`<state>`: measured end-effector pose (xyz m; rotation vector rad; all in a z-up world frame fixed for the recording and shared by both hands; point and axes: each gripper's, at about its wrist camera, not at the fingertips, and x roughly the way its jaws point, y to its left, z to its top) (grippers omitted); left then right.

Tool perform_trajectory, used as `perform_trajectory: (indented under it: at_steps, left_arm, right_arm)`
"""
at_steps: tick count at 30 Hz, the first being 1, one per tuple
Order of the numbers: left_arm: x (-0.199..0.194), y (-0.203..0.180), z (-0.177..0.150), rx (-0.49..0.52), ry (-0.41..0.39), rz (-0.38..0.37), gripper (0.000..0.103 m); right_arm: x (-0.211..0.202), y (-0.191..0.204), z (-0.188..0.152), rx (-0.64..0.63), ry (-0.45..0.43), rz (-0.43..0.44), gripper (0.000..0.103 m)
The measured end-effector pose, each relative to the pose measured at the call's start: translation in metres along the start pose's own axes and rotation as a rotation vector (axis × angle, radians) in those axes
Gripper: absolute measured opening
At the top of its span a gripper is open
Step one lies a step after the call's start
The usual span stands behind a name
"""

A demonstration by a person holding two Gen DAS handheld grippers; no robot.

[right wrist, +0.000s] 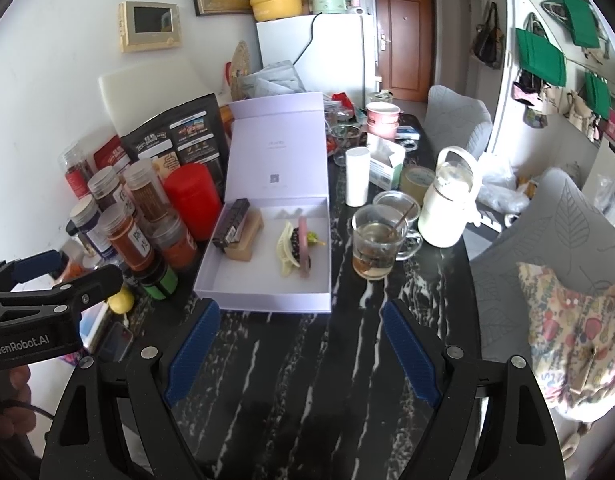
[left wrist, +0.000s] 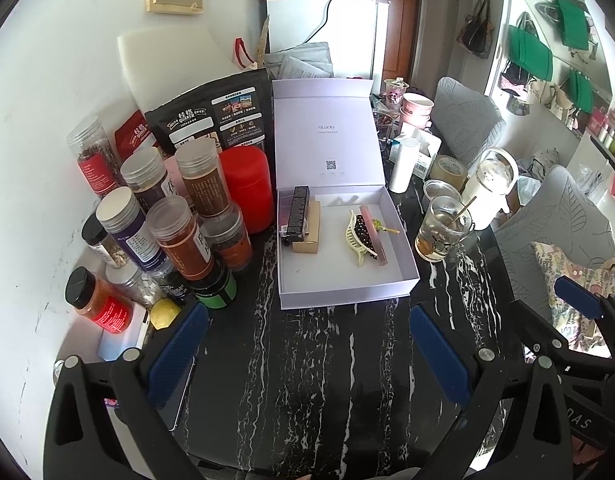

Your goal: Organize rigid objects

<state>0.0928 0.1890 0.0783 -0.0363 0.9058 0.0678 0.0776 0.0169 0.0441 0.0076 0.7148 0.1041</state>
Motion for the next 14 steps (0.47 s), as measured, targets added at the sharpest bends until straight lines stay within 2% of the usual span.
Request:
perform_trajectory:
  at_steps: [14]
  left_arm:
    - [0.012, 0.004, 0.002, 0.006, 0.019, -0.008, 0.103]
  right_arm:
    - [0.012, 0.001, 0.002, -0.001, 0.036, -0.008, 0.085]
